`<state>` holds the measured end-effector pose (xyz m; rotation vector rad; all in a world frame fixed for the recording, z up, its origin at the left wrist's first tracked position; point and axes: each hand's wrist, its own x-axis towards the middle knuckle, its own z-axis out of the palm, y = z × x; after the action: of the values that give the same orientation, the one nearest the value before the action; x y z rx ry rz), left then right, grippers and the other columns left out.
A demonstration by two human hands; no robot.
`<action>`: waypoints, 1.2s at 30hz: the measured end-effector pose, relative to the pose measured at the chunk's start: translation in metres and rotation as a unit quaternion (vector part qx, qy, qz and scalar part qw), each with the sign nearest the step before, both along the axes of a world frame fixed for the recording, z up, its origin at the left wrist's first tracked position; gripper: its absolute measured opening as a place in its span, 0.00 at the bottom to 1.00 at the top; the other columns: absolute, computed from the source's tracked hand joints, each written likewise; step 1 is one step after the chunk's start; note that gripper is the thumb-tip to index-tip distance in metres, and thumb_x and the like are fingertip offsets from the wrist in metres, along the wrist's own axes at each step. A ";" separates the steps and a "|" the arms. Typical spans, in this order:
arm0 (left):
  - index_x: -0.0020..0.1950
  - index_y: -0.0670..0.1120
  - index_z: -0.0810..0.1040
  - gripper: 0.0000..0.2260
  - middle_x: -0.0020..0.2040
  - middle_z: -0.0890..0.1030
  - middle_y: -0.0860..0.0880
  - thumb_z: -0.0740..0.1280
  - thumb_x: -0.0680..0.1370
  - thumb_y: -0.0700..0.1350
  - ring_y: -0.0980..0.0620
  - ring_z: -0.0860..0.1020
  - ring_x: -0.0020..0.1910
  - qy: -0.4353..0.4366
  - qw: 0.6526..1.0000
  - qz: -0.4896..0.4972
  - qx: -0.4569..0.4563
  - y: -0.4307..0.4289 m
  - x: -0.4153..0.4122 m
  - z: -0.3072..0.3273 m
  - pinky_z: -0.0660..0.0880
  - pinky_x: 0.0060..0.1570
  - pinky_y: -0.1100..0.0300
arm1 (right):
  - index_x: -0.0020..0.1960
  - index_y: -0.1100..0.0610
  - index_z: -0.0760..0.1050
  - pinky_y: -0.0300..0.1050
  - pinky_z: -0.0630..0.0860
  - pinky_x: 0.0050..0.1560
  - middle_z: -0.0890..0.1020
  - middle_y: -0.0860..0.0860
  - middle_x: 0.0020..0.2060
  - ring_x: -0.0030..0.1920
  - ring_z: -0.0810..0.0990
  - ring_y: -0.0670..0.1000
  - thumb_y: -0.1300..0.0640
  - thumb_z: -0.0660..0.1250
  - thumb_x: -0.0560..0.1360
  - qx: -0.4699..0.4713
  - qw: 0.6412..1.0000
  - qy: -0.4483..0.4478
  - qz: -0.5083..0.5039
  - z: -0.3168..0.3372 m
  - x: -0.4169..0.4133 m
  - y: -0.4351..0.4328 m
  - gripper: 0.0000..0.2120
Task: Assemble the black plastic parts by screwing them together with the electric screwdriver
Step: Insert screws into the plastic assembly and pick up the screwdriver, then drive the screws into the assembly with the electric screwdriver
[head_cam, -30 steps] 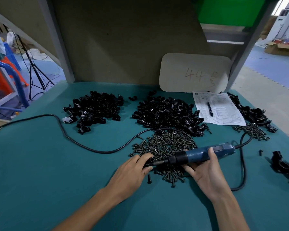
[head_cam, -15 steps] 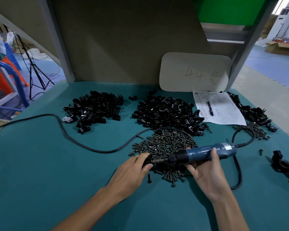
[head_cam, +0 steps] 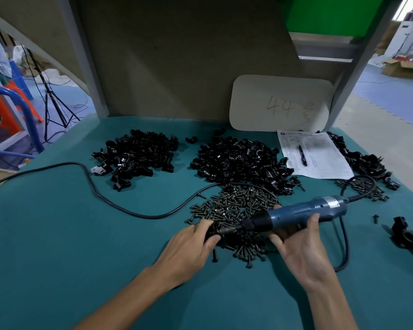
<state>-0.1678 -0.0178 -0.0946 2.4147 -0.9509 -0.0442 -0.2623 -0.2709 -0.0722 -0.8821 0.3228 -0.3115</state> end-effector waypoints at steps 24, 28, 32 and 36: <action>0.54 0.53 0.80 0.25 0.46 0.84 0.54 0.76 0.67 0.68 0.56 0.80 0.42 0.411 0.868 0.052 -0.274 0.018 0.017 0.038 0.73 0.43 0.64 | 0.68 0.46 0.60 0.61 0.78 0.50 0.78 0.53 0.50 0.48 0.79 0.59 0.40 0.68 0.78 -0.485 0.782 0.372 -0.124 0.026 -0.031 -0.052 0.26; 0.56 0.66 0.73 0.28 0.55 0.80 0.59 0.78 0.61 0.68 0.55 0.80 0.53 0.345 0.902 0.096 -0.242 0.014 0.014 0.034 0.76 0.50 0.58 | 0.75 0.57 0.61 0.59 0.73 0.55 0.75 0.60 0.62 0.59 0.76 0.64 0.43 0.67 0.79 -0.569 0.690 0.429 -0.126 0.022 -0.030 -0.044 0.31; 0.62 0.69 0.70 0.27 0.57 0.77 0.65 0.69 0.65 0.74 0.64 0.78 0.54 0.290 0.938 0.075 -0.177 0.016 0.015 0.031 0.75 0.53 0.59 | 0.75 0.59 0.64 0.64 0.71 0.61 0.68 0.65 0.67 0.65 0.68 0.67 0.48 0.71 0.78 -0.651 0.615 0.410 -0.172 0.030 -0.028 -0.025 0.31; 0.70 0.66 0.63 0.32 0.62 0.69 0.60 0.57 0.69 0.76 0.59 0.74 0.59 0.242 0.965 0.041 -0.098 0.016 0.015 0.029 0.73 0.58 0.57 | 0.65 0.54 0.76 0.49 0.75 0.55 0.76 0.53 0.57 0.52 0.75 0.51 0.52 0.69 0.78 -0.727 0.635 0.237 -0.110 0.031 -0.016 0.015 0.17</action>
<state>-0.1532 -0.0022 -0.0660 2.1130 -0.5987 -0.4657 -0.2781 -0.2557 -0.0410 -2.5944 0.6850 -0.5700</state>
